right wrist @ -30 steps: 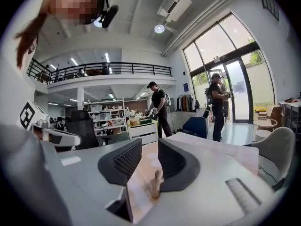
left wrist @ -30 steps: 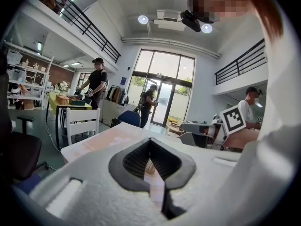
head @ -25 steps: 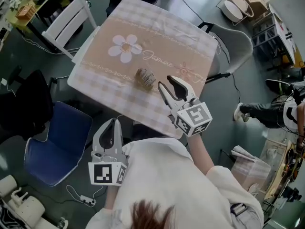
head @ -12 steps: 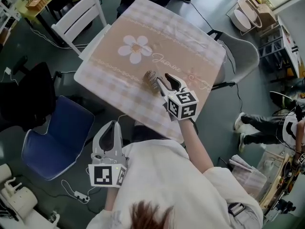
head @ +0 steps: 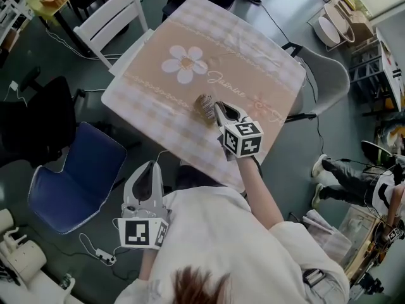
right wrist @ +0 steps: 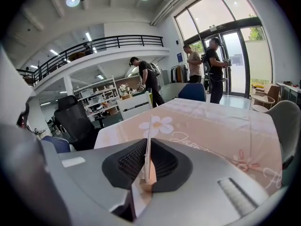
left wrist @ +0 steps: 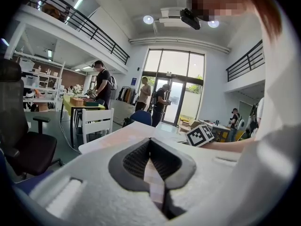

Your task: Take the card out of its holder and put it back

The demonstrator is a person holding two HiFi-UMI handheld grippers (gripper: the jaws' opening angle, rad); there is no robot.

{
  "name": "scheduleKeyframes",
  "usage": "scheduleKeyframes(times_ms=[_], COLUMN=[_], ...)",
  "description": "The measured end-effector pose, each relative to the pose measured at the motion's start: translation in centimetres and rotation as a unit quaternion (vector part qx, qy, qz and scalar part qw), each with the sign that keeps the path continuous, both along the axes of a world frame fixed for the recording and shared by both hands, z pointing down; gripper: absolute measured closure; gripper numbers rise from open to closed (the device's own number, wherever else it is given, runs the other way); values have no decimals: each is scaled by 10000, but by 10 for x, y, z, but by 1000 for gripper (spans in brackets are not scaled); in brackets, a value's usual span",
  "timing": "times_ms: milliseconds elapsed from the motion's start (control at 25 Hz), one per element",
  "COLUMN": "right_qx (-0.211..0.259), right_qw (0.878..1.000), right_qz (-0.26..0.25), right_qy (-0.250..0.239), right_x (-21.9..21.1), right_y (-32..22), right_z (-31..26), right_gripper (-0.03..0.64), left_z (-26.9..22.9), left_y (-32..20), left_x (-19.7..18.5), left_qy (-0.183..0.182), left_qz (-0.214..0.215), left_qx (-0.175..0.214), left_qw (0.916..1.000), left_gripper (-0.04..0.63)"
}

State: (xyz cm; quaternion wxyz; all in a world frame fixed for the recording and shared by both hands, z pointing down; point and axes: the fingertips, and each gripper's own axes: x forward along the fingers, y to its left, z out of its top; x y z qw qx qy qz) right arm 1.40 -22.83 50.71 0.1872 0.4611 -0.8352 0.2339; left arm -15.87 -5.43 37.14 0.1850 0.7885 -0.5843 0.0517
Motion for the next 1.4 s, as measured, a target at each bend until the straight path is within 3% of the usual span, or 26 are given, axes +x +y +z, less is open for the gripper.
scheduleKeyframes(times_ms=[600,1400], right_qx=[-45,342], right_qw=[9998,9980], right_qz=[95,360], right_qy=[-184,-394], right_x=[0,10], right_y=[-1,-3], right_z=[-4,-46], right_gripper=[601,601], left_z=[2,-2], left_y=[1,2], left_x=[4,4], left_qy=[-64,36], left_qz=[6,113], left_qx=[-35,99], left_qw=[10000,9999], left_gripper=[595,595])
